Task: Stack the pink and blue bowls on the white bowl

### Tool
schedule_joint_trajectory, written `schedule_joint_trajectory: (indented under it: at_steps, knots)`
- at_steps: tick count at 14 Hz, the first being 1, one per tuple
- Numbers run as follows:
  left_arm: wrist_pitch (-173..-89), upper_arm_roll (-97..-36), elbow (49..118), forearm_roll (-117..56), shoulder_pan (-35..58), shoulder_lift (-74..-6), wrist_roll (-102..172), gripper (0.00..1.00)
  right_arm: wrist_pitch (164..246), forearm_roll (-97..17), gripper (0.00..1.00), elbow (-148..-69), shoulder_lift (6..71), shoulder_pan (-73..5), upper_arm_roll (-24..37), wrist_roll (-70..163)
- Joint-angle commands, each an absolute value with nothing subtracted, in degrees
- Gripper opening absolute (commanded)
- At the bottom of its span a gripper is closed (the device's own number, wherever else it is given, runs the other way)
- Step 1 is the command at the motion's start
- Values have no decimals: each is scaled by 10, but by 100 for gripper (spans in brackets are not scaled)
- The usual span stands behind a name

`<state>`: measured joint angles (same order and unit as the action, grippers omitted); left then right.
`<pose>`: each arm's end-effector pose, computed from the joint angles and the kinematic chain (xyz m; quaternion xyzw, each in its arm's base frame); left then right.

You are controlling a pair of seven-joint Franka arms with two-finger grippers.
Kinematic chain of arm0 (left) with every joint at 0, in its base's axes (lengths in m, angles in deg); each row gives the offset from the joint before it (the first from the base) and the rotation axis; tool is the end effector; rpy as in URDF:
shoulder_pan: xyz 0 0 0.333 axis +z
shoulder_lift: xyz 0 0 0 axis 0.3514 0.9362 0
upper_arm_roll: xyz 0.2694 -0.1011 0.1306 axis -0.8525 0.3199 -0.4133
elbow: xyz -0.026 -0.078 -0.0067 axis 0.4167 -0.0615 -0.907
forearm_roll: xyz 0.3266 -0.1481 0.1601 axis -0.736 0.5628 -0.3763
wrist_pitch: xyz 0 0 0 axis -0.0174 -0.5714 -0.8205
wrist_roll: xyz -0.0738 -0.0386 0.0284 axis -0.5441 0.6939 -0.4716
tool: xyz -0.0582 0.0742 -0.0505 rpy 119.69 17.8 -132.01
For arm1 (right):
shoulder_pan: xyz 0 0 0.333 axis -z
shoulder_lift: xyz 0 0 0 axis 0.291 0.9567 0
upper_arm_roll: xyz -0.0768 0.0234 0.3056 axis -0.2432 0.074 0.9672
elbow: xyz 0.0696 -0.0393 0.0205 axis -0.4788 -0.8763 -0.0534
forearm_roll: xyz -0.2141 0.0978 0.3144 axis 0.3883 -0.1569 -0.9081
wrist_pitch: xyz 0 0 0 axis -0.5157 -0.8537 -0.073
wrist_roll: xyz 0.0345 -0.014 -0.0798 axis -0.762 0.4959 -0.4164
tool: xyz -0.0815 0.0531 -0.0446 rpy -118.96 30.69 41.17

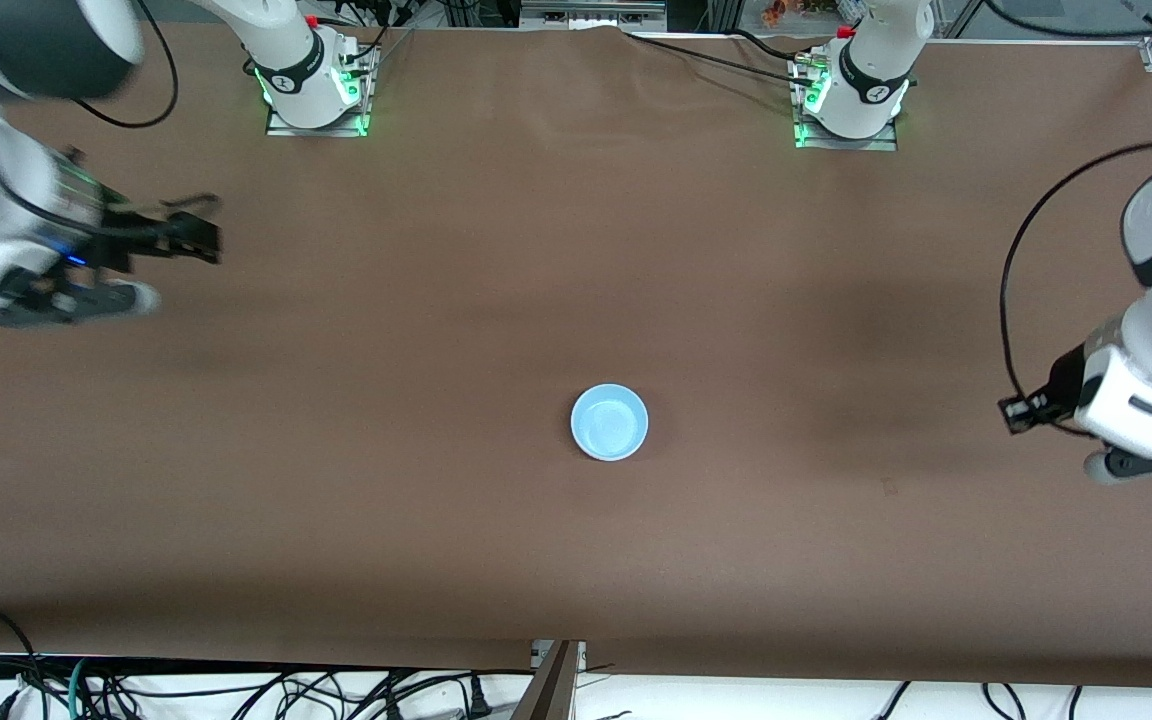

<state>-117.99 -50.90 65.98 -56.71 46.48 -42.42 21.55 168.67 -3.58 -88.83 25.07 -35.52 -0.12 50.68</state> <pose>0.6722 -0.0058 0.5008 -0.9945 -0.0951 -0.0319 0.0297 0.5822 0.0790 0.5995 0.9944 0.0610 -0.0851 0.0160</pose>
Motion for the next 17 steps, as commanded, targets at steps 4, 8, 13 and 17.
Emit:
schedule_joint_trajectory:
  at_steps: [4,8,13,17]
  knots:
    - [-1174,-505,818,-518,503,-587,294,0,1672,31,100,-921,175,-210,127,497]
    - [-1178,-506,886,-401,555,-671,429,15,1611,19,100,-952,147,-183,155,505]
    - [-1189,-506,939,-376,568,-735,453,46,1611,16,100,-948,158,-185,150,497]
    - [-1191,-506,924,-349,568,-734,452,68,1633,-2,100,-952,156,-185,155,508]
